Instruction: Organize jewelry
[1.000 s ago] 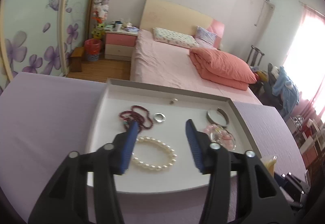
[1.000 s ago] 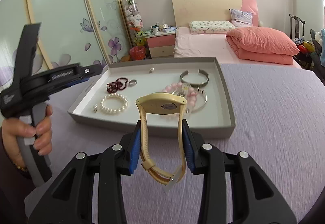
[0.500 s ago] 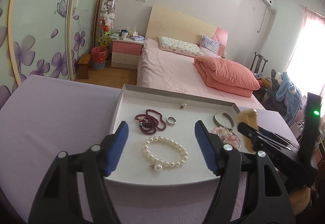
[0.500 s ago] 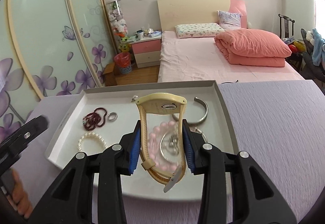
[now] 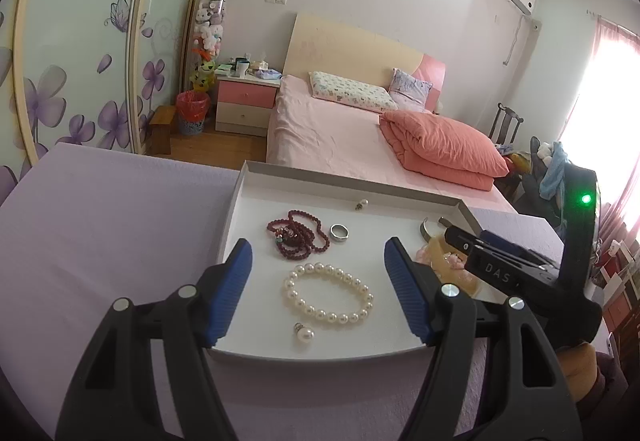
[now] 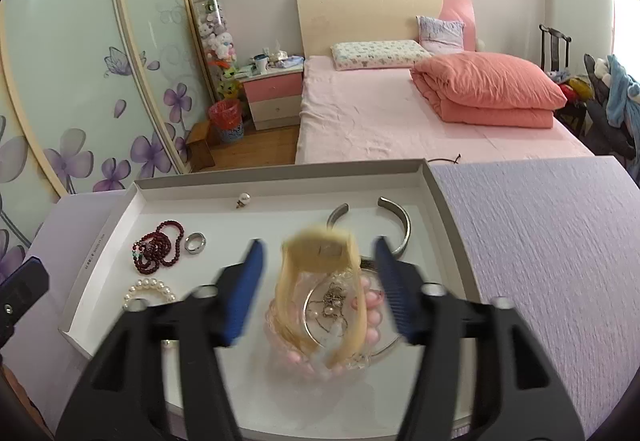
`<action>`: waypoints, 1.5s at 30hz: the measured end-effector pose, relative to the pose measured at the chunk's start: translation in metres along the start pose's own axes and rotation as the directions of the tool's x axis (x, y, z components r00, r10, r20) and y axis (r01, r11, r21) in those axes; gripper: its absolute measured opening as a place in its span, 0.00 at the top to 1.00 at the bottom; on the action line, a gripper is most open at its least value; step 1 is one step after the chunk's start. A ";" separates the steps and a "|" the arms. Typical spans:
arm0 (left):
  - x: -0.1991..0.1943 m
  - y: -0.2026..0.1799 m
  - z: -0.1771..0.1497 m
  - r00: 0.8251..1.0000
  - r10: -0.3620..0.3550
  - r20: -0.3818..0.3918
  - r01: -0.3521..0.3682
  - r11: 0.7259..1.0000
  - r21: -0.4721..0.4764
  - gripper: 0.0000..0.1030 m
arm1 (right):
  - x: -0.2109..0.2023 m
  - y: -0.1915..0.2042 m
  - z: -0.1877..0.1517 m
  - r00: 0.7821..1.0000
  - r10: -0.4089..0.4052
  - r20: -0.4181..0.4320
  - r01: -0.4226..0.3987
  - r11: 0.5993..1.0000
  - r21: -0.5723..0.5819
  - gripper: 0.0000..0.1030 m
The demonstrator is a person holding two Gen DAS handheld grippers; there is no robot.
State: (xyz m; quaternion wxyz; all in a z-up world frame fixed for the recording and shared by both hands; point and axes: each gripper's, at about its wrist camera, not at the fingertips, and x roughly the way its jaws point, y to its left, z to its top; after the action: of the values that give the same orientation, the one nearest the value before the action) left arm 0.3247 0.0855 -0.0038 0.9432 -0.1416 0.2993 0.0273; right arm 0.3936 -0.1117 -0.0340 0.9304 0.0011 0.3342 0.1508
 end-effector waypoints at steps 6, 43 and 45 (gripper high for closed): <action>0.001 0.000 0.001 1.000 0.008 -0.003 -0.008 1.000 0.002 0.28 | -0.010 0.005 0.000 1.000 0.002 0.023 -0.002 1.000 -0.020 0.28; -0.095 0.012 -0.039 0.991 0.018 0.136 -0.023 0.999 0.038 0.02 | -0.133 0.002 -0.046 0.973 0.033 0.229 -0.034 0.999 0.000 0.01; -0.103 0.011 -0.043 0.989 0.016 0.148 -0.022 0.999 0.038 0.02 | -0.138 0.003 -0.050 0.971 0.044 0.234 -0.045 0.999 -0.001 0.01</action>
State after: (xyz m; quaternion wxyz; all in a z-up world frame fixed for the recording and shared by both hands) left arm 0.2148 0.0875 0.0183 0.9650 -0.1178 0.2306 0.0409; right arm 0.2608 -0.1529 0.0128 0.9597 0.0281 0.2223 0.1697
